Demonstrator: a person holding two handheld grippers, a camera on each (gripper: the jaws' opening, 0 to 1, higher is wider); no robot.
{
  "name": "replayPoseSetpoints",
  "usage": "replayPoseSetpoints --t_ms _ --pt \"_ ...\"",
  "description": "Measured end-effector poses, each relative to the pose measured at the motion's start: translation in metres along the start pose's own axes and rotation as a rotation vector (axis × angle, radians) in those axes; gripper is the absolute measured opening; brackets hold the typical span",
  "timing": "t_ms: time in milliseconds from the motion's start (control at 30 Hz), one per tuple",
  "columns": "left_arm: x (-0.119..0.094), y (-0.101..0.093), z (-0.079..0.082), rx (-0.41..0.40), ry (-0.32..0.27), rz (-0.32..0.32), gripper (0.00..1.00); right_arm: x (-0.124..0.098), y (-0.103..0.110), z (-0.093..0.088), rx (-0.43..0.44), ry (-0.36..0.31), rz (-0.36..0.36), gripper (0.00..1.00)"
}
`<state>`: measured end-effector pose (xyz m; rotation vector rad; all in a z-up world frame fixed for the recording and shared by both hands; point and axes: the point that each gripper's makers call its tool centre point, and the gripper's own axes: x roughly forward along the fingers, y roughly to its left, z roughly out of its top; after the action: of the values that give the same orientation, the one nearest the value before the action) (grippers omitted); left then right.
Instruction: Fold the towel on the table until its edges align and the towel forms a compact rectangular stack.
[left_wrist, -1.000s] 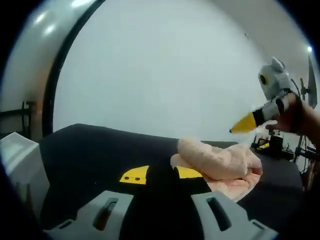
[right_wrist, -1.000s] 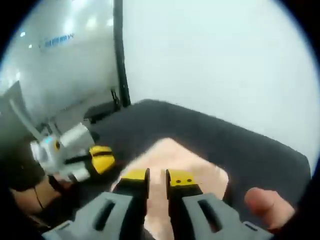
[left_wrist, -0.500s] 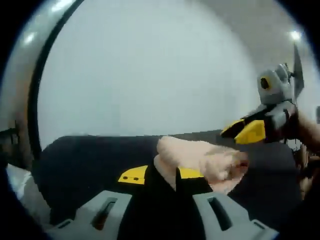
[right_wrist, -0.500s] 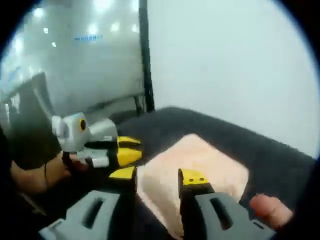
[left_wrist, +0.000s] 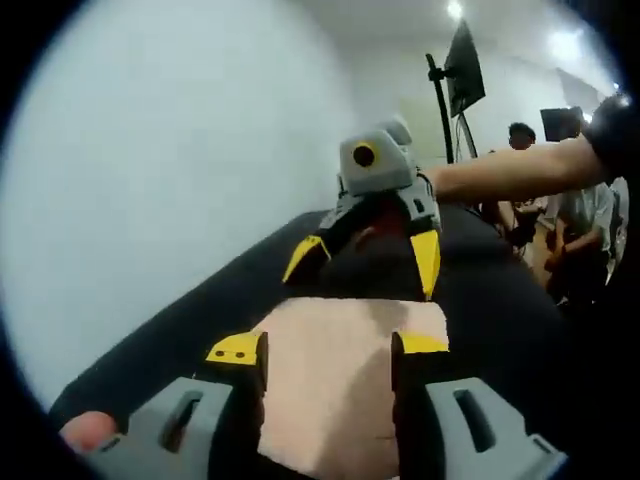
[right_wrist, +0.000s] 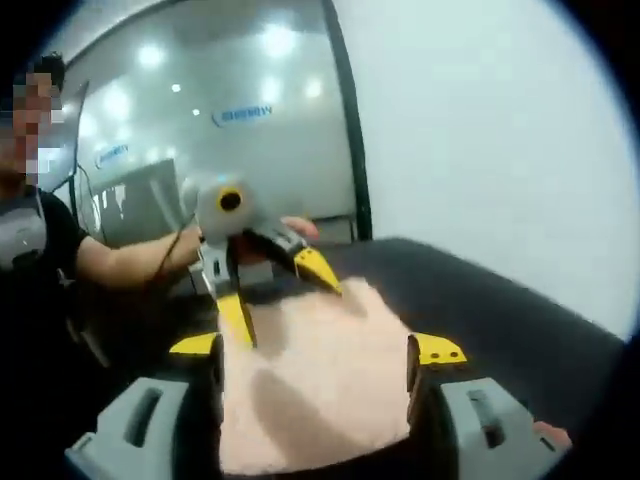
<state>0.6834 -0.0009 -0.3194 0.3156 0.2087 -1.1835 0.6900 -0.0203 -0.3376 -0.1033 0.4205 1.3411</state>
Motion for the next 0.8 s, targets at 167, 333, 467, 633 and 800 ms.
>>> replayPoseSetpoints --t_ms 167,333,467,633,800 --pt "0.002 0.002 -0.053 -0.050 0.195 0.055 0.42 0.016 0.001 -0.034 -0.039 0.105 0.011 0.74" --pt "0.002 0.012 -0.064 -0.126 0.178 0.074 0.41 0.019 -0.005 -0.037 -0.074 0.118 0.000 0.73" --pt "0.006 0.007 -0.071 -0.188 0.168 0.085 0.38 0.020 -0.006 -0.041 -0.014 0.084 -0.004 0.71" --pt "0.006 0.010 -0.072 -0.203 0.128 0.118 0.37 0.018 -0.007 -0.040 0.033 0.002 -0.008 0.70" --pt "0.001 0.012 -0.061 -0.199 0.085 0.151 0.39 0.012 -0.007 -0.022 -0.041 -0.056 -0.039 0.72"
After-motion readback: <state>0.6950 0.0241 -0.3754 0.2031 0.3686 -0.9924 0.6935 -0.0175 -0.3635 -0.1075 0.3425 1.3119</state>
